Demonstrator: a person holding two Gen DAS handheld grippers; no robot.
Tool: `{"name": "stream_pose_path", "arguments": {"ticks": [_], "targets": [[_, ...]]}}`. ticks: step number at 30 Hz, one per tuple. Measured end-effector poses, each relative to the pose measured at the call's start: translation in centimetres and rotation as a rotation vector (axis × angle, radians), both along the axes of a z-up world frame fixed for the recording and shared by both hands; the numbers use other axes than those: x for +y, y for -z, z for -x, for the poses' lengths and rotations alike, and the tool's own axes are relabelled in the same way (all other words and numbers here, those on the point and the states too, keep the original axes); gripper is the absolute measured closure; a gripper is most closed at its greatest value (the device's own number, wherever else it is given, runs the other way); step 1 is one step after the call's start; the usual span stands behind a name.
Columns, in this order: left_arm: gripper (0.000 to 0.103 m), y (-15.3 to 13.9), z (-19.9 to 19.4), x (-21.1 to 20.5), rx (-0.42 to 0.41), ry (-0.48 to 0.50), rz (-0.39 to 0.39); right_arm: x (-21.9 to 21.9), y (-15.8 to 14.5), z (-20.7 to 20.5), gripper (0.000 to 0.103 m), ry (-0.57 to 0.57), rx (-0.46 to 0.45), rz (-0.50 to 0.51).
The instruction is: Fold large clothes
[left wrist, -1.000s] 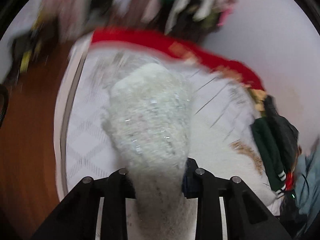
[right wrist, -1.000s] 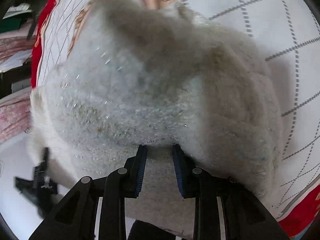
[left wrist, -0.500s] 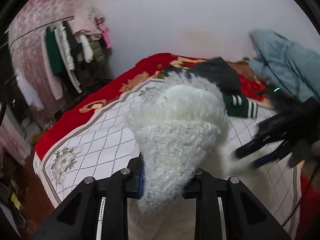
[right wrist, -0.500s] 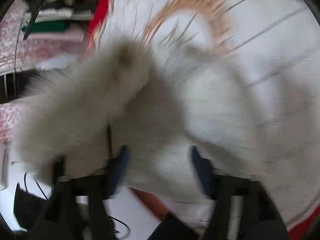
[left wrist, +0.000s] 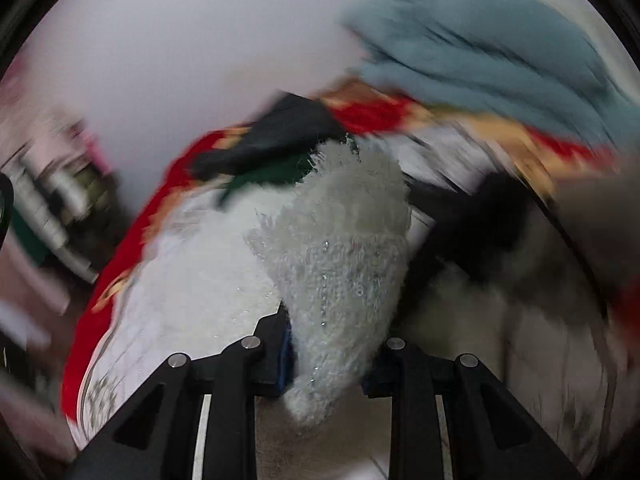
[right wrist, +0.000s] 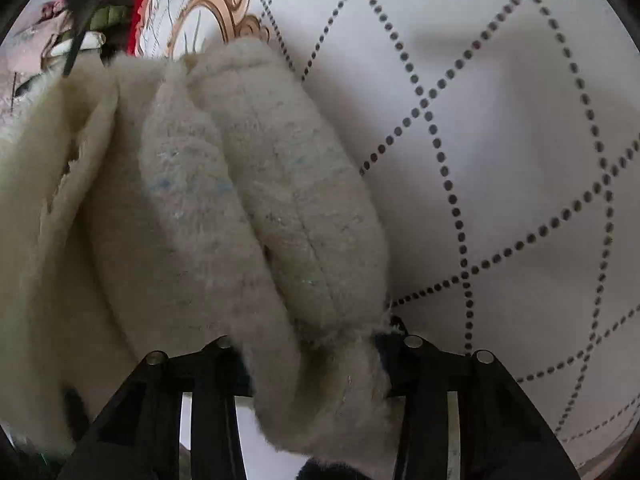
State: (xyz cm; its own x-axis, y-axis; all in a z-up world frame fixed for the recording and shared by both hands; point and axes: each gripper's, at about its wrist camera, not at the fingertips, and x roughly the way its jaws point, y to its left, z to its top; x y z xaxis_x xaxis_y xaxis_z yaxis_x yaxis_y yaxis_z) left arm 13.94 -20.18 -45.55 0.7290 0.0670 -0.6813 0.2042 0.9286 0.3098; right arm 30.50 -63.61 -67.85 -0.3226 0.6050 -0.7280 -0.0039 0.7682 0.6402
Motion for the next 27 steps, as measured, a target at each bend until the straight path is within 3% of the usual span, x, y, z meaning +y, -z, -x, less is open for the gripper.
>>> {"name": "stream_pose_path", "arguments": {"ticks": [3,8,10,13,14,15,20,24,27], "targets": [[0.082,3.6,1.1,-1.7,0.075,0.084,-0.062,0.7,0.3,0.1,0.060,-0.020,0.026,-0.005],[0.079,3.0,-0.1,-0.5,0.081,0.018,-0.081,0.3,-0.4,-1.1,0.055,-0.070,0.057,0.028],[0.068,2.1,-1.0,0.1,0.101,-0.042,-0.080,-1.0,-1.7,-1.6,0.035,-0.085,0.036,0.065],[0.045,0.4,-1.4,1.1,0.115,-0.088,-0.016,-2.9,-5.0,-2.4,0.028,-0.071,-0.045,0.113],[0.020,-0.1,-1.3,1.3,0.116,-0.092,-0.004,-4.0,-6.2,-2.4,0.028,-0.046,-0.059,0.110],[0.009,-0.8,-1.1,1.3,0.118,-0.092,0.007,-5.6,-7.7,-2.4,0.028,-0.018,-0.070,0.109],[0.008,-2.4,1.1,2.0,0.145,-0.132,0.081,-8.4,-13.9,-1.5,0.028,0.056,-0.135,0.048],[0.008,-3.1,3.0,3.4,0.177,-0.234,0.125,-1.6,-14.5,0.2,0.014,0.040,-0.116,-0.058],[0.008,-3.0,2.9,6.2,0.204,-0.337,0.170,3.8,-12.6,-0.5,0.014,-0.031,-0.053,-0.099]]}}
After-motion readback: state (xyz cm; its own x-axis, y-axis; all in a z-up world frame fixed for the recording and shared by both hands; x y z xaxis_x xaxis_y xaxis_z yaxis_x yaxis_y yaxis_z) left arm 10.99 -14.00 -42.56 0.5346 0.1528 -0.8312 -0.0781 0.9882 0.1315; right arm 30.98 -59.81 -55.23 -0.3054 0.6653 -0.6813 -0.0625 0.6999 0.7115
